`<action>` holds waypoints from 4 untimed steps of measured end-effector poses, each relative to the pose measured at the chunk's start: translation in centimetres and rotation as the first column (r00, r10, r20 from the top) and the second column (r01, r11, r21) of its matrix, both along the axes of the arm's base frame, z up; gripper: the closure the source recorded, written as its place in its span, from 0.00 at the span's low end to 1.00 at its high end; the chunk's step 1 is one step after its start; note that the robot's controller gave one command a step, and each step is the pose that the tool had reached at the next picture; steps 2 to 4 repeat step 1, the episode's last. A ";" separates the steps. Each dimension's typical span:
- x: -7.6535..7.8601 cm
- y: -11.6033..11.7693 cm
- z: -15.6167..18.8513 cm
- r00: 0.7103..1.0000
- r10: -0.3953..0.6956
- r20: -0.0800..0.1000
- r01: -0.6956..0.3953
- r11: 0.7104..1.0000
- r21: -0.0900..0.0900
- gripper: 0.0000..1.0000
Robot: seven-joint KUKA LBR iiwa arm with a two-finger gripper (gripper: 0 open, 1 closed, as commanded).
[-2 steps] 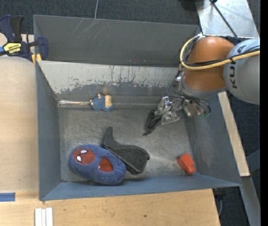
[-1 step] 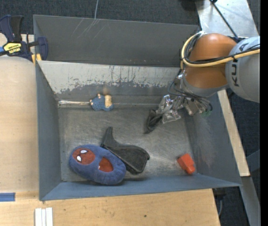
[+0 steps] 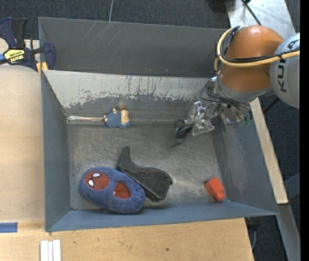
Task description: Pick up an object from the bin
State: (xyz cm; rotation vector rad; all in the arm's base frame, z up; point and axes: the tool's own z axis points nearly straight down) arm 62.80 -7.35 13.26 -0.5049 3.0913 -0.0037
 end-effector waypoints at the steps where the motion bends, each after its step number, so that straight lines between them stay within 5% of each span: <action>1: 0.3 0.0 7.1 1.000 -0.003 0.003 0.003 1.000 -0.001 1.00; 4: 0.3 0.0 7.1 1.000 -0.003 0.003 0.003 1.000 -0.001 1.00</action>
Offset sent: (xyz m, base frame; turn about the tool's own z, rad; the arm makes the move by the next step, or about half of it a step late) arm 0.0001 -0.0001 0.0653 0.0000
